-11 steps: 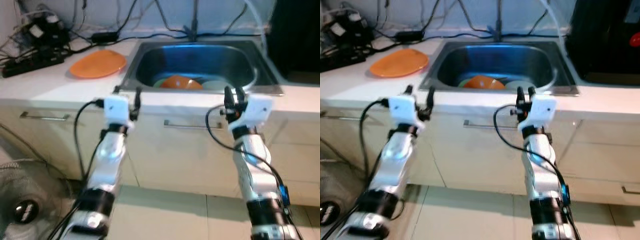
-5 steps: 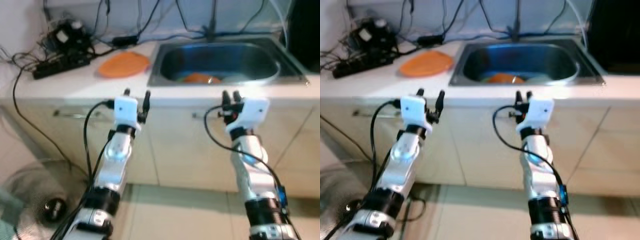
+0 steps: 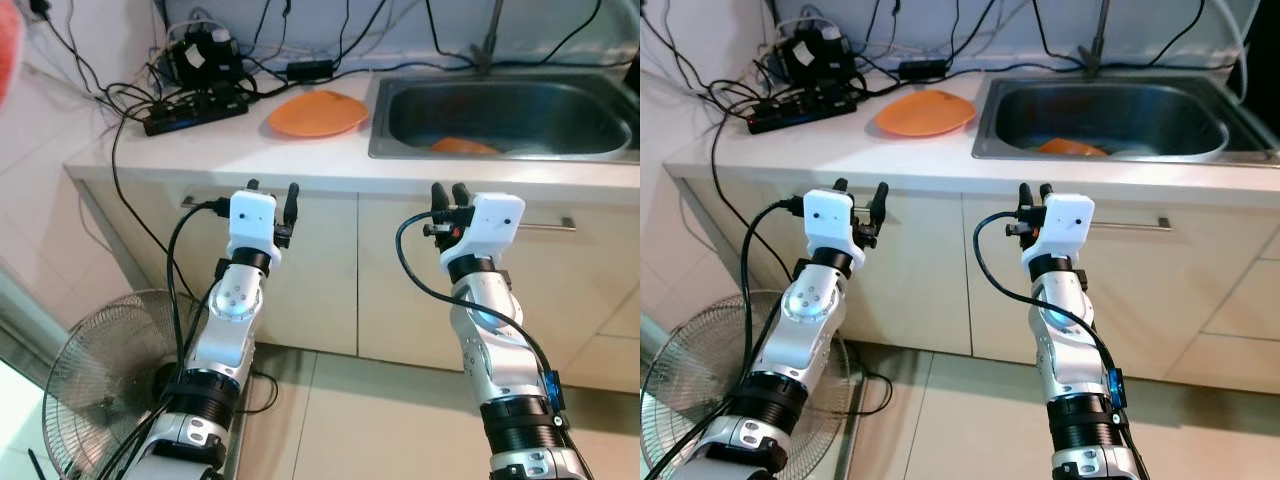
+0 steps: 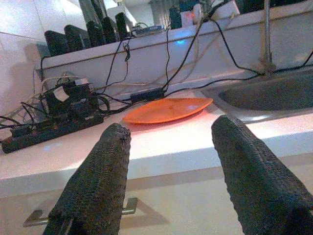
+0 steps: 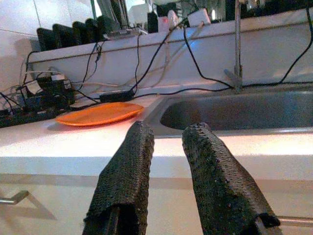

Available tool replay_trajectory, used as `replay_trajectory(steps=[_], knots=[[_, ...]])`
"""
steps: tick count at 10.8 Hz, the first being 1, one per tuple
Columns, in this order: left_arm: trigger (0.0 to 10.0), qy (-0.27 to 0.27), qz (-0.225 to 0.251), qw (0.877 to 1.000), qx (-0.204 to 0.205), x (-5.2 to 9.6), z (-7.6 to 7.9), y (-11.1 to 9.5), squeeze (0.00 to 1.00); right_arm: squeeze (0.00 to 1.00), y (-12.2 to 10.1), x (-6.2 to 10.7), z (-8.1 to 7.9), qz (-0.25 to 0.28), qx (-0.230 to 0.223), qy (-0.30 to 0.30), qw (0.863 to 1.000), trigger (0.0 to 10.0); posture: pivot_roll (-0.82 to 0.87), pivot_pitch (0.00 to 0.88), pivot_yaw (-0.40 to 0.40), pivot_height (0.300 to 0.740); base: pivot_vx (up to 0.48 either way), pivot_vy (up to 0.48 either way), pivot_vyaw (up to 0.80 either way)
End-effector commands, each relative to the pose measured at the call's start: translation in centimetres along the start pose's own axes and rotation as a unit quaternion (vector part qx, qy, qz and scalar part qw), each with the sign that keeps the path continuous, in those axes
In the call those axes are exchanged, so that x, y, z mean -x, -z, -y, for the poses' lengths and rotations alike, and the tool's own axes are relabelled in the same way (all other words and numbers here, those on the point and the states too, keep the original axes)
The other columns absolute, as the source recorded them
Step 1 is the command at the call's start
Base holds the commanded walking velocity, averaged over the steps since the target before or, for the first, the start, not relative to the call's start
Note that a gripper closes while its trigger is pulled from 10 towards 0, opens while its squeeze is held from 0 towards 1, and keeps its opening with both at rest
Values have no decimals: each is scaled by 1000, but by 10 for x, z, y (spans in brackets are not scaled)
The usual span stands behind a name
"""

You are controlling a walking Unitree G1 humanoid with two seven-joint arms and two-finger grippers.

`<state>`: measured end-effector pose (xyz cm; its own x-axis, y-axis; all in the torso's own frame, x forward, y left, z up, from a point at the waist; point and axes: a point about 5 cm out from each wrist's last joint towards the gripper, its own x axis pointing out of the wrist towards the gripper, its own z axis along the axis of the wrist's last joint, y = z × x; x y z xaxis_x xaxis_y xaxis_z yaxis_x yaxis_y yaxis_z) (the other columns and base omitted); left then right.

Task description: Kitchen organization

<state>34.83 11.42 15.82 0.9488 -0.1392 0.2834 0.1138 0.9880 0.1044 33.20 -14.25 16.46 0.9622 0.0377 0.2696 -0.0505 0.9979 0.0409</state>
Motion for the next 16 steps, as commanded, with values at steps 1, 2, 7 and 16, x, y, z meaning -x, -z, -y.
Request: replay_trajectory(steps=[1,2,7,16], knots=[[10000,10,-3,1000,3,-3,2,-1,0,0,-8,-5,-1,12,0,-2,1000,10000,23,8,102,728,0,0,0],[10000,16,-2,1000,4,-3,5,-1,0,0,-9,-7,-1,13,1,-5,1000,10000,21,8,100,728,0,0,0],[10000,29,-11,999,12,-4,18,3,0,0,-11,-8,7,7,24,-23,999,10000,-16,20,39,728,0,0,0],[10000,6,-8,1000,4,-7,11,2,0,0,-9,-9,5,4,20,-29,999,10000,-5,0,41,728,256,172,156]])
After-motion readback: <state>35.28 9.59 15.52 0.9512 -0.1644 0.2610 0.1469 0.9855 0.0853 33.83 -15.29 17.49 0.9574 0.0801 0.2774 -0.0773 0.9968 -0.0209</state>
